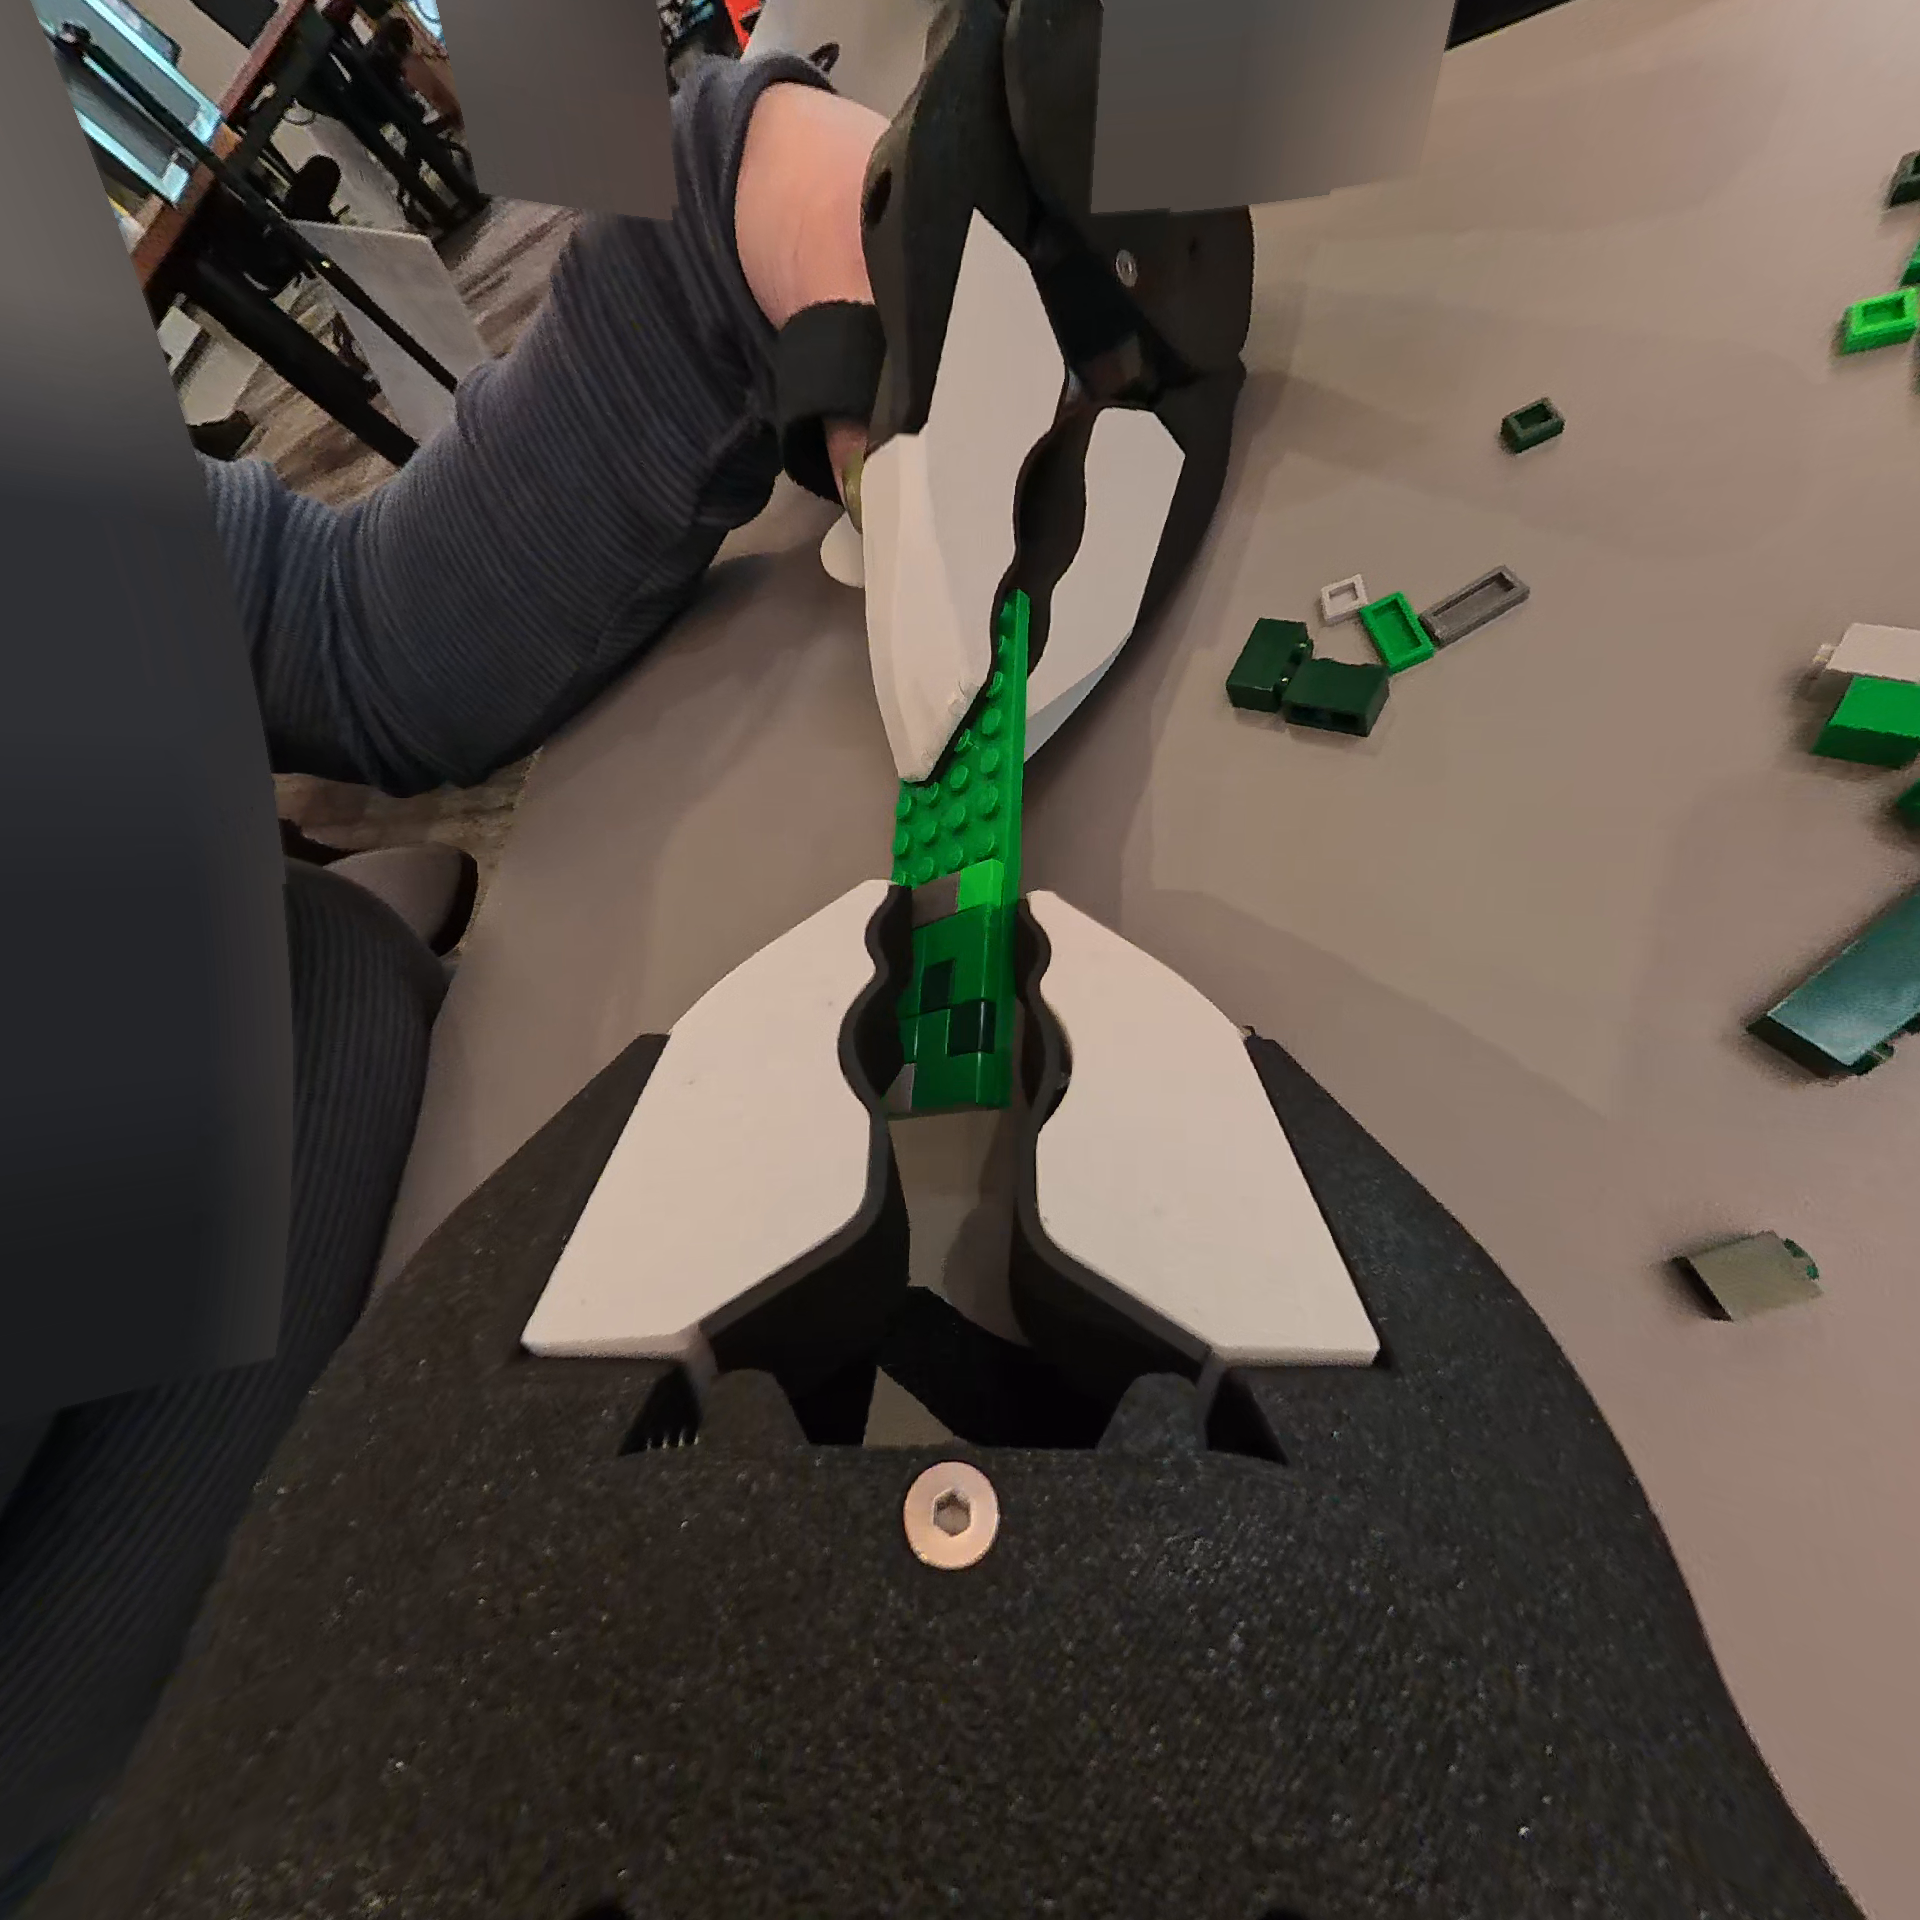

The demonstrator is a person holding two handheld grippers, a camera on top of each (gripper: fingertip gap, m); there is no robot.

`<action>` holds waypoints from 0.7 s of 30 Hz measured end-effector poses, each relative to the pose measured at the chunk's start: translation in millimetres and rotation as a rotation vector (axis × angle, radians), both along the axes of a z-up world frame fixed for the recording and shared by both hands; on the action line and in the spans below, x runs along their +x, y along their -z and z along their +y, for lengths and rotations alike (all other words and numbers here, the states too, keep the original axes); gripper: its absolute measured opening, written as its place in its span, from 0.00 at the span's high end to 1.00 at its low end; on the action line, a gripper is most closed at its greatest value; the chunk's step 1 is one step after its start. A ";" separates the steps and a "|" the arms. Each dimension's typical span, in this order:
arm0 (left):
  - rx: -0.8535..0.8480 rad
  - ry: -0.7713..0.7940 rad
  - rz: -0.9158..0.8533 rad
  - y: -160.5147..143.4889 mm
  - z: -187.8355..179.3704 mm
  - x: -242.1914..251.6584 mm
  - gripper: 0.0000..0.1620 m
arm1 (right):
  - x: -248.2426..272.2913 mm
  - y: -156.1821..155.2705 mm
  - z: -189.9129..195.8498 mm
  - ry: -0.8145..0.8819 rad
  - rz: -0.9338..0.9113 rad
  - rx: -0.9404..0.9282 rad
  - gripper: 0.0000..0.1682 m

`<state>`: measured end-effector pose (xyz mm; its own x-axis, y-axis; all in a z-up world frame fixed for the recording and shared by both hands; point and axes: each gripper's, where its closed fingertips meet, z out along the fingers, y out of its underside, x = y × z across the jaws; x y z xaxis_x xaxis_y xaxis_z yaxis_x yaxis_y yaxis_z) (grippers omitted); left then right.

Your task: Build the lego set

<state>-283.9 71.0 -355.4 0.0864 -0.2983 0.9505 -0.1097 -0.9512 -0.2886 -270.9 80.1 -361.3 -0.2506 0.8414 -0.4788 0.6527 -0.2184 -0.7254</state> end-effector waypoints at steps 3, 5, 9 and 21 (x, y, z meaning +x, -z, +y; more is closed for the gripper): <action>0.013 0.008 0.021 1.8 -0.9 0.6 0.97 | 1.5 2.6 -1.3 -0.023 -0.014 0.025 0.90; 0.014 0.007 0.026 2.4 -0.7 0.6 0.97 | 1.3 3.4 -0.7 -0.023 -0.012 0.050 0.91; 0.013 0.004 0.032 3.1 -0.4 0.3 0.97 | 1.1 4.7 -0.6 -0.008 0.003 0.105 0.91; -0.014 -0.052 -0.023 -2.0 7.9 -1.5 0.97 | -4.0 -11.2 13.5 0.133 0.169 0.393 0.85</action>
